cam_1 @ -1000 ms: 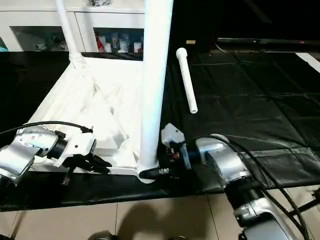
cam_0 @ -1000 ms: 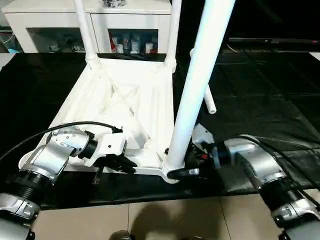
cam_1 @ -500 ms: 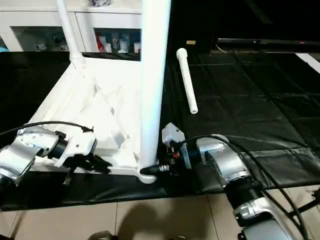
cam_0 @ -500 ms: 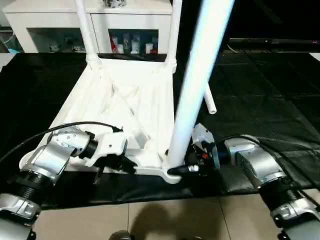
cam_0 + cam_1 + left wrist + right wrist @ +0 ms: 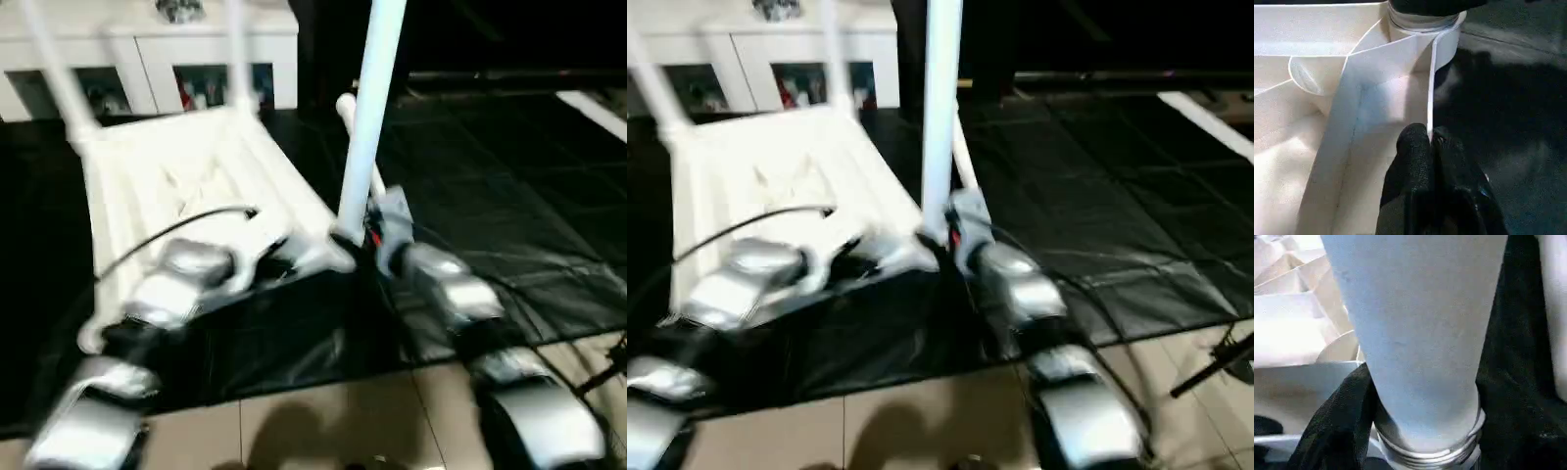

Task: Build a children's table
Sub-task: Rotate leg to tighten

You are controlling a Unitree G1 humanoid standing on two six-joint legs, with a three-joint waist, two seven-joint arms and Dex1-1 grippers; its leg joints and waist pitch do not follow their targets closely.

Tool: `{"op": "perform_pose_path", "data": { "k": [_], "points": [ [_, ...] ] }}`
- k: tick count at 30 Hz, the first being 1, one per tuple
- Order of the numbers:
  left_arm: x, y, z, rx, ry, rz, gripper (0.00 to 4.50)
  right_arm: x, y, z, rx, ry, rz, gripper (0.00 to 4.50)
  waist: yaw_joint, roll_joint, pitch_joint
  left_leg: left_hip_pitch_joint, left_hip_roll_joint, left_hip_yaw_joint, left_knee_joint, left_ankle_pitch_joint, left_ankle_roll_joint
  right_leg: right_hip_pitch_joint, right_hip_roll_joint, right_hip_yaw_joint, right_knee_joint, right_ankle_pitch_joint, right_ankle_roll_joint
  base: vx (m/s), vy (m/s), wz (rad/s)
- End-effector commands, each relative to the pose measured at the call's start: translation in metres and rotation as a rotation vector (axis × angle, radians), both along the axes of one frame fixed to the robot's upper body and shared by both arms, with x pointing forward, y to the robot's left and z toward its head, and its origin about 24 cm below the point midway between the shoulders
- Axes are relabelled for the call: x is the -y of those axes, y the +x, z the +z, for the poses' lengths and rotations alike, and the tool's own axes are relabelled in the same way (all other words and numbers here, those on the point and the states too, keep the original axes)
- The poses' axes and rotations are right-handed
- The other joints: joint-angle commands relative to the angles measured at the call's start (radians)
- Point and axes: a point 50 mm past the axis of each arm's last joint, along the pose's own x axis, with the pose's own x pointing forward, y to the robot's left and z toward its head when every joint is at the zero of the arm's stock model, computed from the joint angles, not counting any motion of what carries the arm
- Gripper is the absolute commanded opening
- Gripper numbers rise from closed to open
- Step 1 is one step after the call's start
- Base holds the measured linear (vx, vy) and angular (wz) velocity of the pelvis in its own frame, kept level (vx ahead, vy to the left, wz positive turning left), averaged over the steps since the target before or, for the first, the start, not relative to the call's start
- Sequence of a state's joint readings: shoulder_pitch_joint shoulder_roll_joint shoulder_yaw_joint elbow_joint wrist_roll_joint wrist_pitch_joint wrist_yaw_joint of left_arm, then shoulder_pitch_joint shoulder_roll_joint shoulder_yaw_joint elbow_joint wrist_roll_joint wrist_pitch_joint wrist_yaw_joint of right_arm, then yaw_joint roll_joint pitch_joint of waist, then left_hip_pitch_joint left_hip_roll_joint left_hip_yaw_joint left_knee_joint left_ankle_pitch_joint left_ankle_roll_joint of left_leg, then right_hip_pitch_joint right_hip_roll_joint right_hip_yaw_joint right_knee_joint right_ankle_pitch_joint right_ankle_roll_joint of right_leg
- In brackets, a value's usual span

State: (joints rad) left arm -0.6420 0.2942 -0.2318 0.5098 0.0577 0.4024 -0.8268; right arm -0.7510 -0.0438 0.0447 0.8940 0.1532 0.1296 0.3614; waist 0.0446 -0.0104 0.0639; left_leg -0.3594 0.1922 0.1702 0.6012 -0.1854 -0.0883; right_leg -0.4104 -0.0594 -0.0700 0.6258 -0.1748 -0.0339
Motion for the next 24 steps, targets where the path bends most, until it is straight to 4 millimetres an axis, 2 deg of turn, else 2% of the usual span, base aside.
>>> {"op": "perform_pose_path", "data": {
  "k": [1, 3, 4, 5, 7, 9, 10, 12, 13, 14, 17, 18, 19, 20, 21, 24],
  "points": [
    [0.016, 0.013, 0.037, 0.160, -0.056, 0.019, 0.00, -0.030, -0.012, -0.016, -0.057, -0.044, 0.109, 2.68, 0.007, 0.003, -0.092, -0.009, 0.026, -0.007, -0.054, -0.045, 0.064, 0.071, -0.074, 0.052, -0.055, -0.047, -0.229, 0.000, 0.000, 0.00],
    [0.016, 0.011, 0.037, 0.163, -0.050, 0.011, 0.00, -0.030, -0.011, -0.014, -0.043, -0.032, 0.114, 2.68, 0.008, 0.004, -0.097, -0.014, 0.023, -0.005, -0.047, 0.006, 0.106, 0.072, -0.073, 0.050, -0.044, 0.071, -0.259, 0.000, 0.000, 0.00],
    [0.015, 0.011, 0.036, 0.165, -0.044, 0.000, 0.00, -0.027, -0.010, -0.012, -0.038, -0.009, 0.118, 2.68, 0.007, 0.006, -0.094, -0.015, 0.023, -0.005, -0.047, 0.005, 0.122, 0.070, -0.072, 0.049, -0.045, 0.090, -0.268, 0.000, 0.000, 0.00],
    [0.015, 0.010, 0.036, 0.165, -0.044, -0.005, 0.00, -0.027, -0.010, -0.012, -0.037, -0.004, 0.116, 2.68, 0.007, 0.006, -0.092, -0.014, 0.024, -0.005, -0.048, -0.008, 0.125, 0.070, -0.072, 0.049, -0.047, 0.078, -0.270, 0.000, 0.000, 0.00],
    [0.014, 0.008, 0.036, 0.161, -0.043, -0.030, 0.00, -0.023, -0.008, -0.010, -0.029, 0.026, 0.110, 3.37, 0.007, 0.008, -0.088, -0.010, 0.027, -0.004, -0.051, -0.055, 0.115, 0.069, -0.075, 0.048, -0.056, 0.005, -0.267, 0.000, 0.000, 0.00],
    [0.010, 0.006, 0.034, 0.156, -0.039, -0.061, 0.00, -0.015, -0.008, -0.007, -0.015, 0.045, 0.120, 3.40, 0.008, 0.009, -0.086, -0.008, 0.028, -0.006, -0.054, -0.095, 0.092, 0.069, -0.075, 0.048, -0.062, -0.063, -0.253, 0.000, 0.000, 0.00],
    [0.008, 0.005, 0.034, 0.153, -0.036, -0.073, 0.00, -0.012, -0.008, -0.006, -0.008, 0.050, 0.126, 3.50, 0.006, 0.008, -0.085, -0.008, 0.029, -0.005, -0.055, -0.100, 0.090, 0.069, -0.075, 0.049, -0.063, -0.069, -0.250, 0.000, 0.000, 0.00],
    [0.002, 0.001, 0.031, 0.151, -0.024, -0.116, 0.00, -0.003, -0.010, -0.003, 0.005, 0.069, 0.167, 3.78, 0.007, 0.010, -0.085, -0.008, 0.030, -0.006, -0.056, -0.101, 0.086, 0.070, -0.075, 0.050, -0.061, -0.063, -0.247, 0.000, 0.000, 0.00],
    [0.002, 0.001, 0.031, 0.151, -0.024, -0.116, 0.00, -0.003, -0.010, -0.003, 0.005, 0.069, 0.168, 3.78, 0.007, 0.009, -0.084, -0.008, 0.029, -0.006, -0.056, -0.101, 0.086, 0.071, -0.074, 0.050, -0.062, -0.062, -0.246, 0.000, 0.000, 0.00],
    [-0.004, -0.001, 0.029, 0.138, -0.012, -0.131, 0.00, 0.004, -0.014, 0.001, 0.007, 0.100, 0.216, 3.88, 0.012, 0.009, -0.086, -0.008, 0.031, -0.007, -0.055, -0.089, 0.094, 0.074, -0.075, 0.051, -0.058, -0.034, -0.244, 0.000, 0.000, 0.00],
    [-0.010, -0.002, 0.027, 0.131, -0.002, -0.145, 0.00, 0.011, -0.017, 0.004, 0.014, 0.110, 0.252, 4.12, 0.015, 0.008, -0.085, -0.007, 0.031, -0.006, -0.056, -0.092, 0.099, 0.070, -0.074, 0.050, -0.061, -0.040, -0.246, 0.000, 0.000, 0.00],
    [-0.021, -0.003, 0.023, 0.122, 0.009, -0.155, 0.00, 0.029, -0.023, 0.008, 0.059, 0.078, 0.298, 4.20, 0.016, 0.009, -0.084, -0.006, 0.030, -0.006, -0.056, -0.096, 0.093, 0.070, -0.073, 0.050, -0.063, -0.054, -0.241, 0.000, 0.000, 0.00],
    [-0.021, -0.003, 0.023, 0.122, 0.009, -0.155, 0.00, 0.029, -0.023, 0.008, 0.059, 0.078, 0.298, 4.25, 0.020, 0.007, -0.084, -0.007, 0.029, -0.006, -0.055, -0.095, 0.093, 0.071, -0.073, 0.050, -0.065, -0.055, -0.233, 0.000, 0.000, 0.00],
    [-0.027, -0.005, 0.022, 0.129, 0.020, -0.187, 0.00, 0.041, -0.029, 0.012, 0.108, 0.042, 0.341, 4.41, 0.024, 0.009, -0.086, -0.007, 0.029, -0.006, -0.055, -0.096, 0.093, 0.071, -0.073, 0.051, -0.063, -0.048, -0.226, 0.000, 0.000, 0.00],
    [-0.029, -0.006, 0.021, 0.127, 0.020, -0.191, 0.00, 0.044, -0.030, 0.013, 0.113, 0.032, 0.353, 4.47, 0.023, 0.008, -0.085, -0.007, 0.029, -0.006, -0.055, -0.099, 0.091, 0.071, -0.072, 0.051, -0.063, -0.050, -0.225, 0.000, 0.000, 0.00],
    [-0.035, -0.013, 0.019, 0.129, 0.057, -0.264, 0.00, 0.062, -0.042, 0.017, 0.087, 0.055, 0.410, 4.47, 0.024, 0.009, -0.081, -0.006, 0.030, -0.007, -0.058, -0.134, 0.083, 0.072, -0.073, 0.051, -0.071, -0.113, -0.211, 0.000, 0.000, 0.00]
  ]
}}
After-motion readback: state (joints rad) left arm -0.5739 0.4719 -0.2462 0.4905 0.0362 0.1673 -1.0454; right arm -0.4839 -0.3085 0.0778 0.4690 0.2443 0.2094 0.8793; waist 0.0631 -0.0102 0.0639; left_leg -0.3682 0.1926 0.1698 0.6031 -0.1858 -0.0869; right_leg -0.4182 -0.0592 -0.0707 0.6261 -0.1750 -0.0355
